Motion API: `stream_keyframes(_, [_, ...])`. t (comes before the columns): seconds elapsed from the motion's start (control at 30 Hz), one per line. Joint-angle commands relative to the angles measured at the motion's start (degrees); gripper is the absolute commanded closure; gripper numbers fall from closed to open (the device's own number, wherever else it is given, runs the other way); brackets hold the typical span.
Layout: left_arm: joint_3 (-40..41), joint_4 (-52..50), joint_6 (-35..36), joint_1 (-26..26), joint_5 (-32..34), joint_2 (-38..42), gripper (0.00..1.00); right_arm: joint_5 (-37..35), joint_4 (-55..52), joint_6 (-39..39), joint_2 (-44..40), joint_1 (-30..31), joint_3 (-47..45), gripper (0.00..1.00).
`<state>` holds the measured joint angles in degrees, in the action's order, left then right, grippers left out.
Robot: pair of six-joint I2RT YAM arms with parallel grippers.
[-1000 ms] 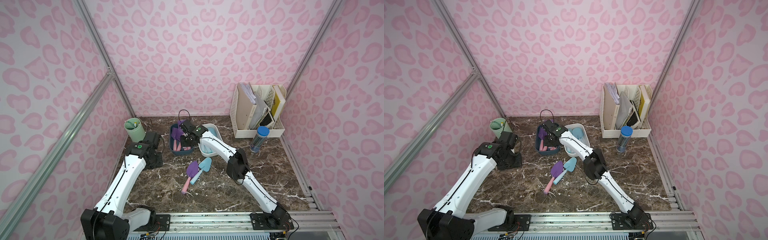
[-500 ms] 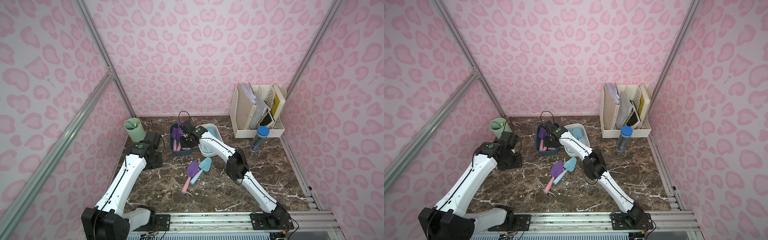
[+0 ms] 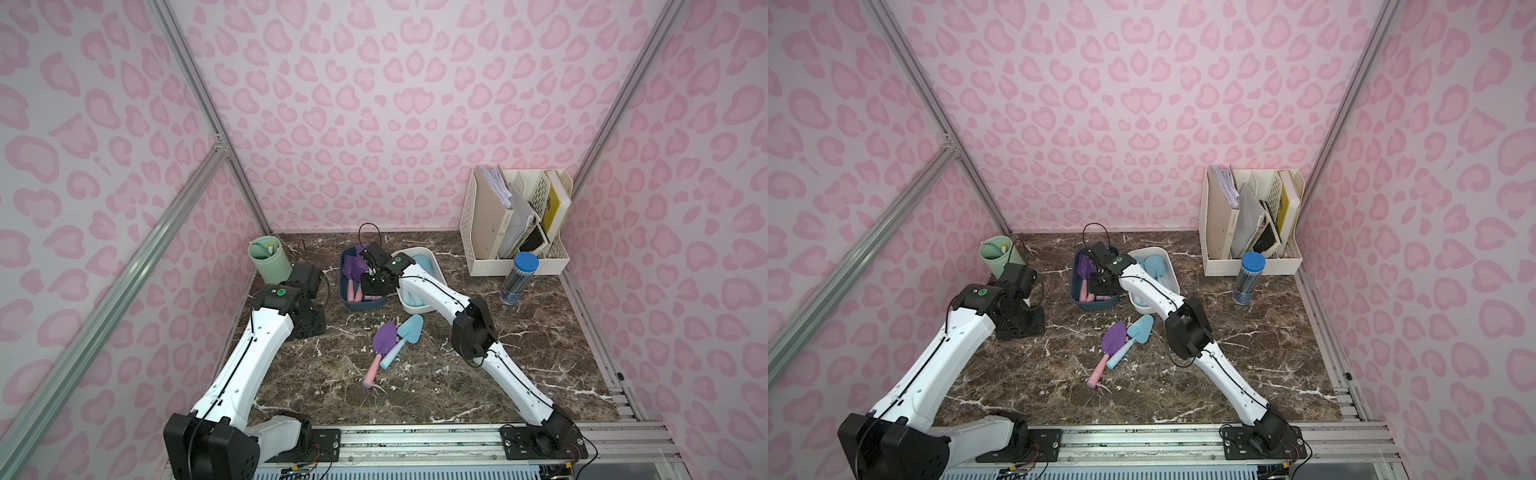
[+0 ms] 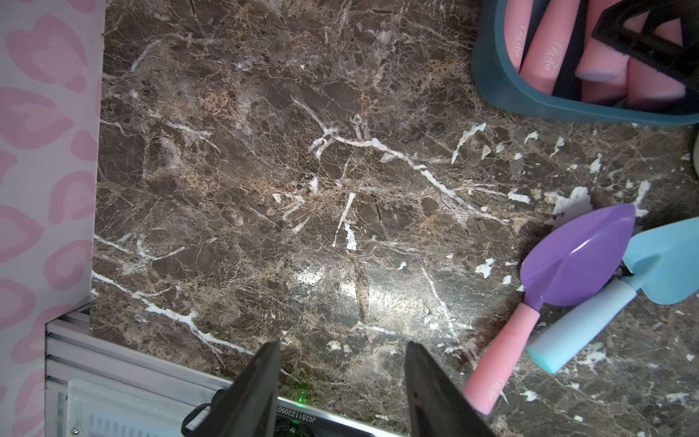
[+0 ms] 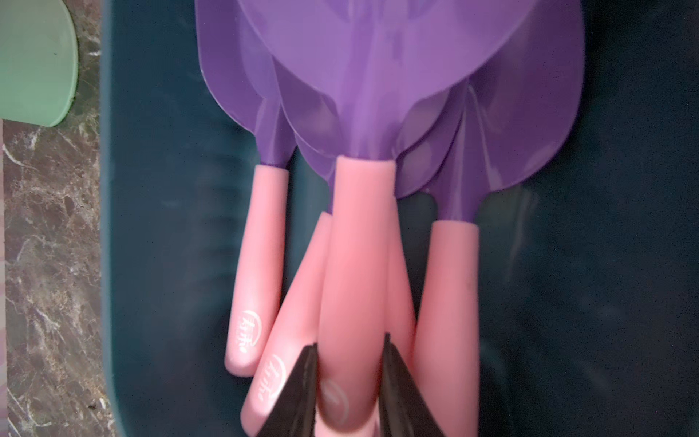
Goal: Sort the small shovels by color and place them into the storage box
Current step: Place the shovel in the storage box.
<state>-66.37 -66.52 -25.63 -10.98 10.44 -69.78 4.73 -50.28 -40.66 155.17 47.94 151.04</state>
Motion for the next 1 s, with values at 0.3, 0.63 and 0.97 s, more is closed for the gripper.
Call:
stream_keyframes(0.3, [-0.6,-0.3,-0.6,0.0,0.3,-0.2,0.42,-0.3,-0.4,0.4,-0.7,-0.5,0.3,0.68])
stream_keyframes(0.63, [-1.2,-1.0,-0.7,0.1,0.2,-0.1,0.42,-1.7,-0.4,1.1,-3.2,-0.8,0.4,0.63])
stream_keyframes(0.97, [-2.9,-2.7,-0.4,0.0,-2.6,0.4,0.42,-5.1,-0.4,3.9,-13.5,-0.1,-2.4,0.58])
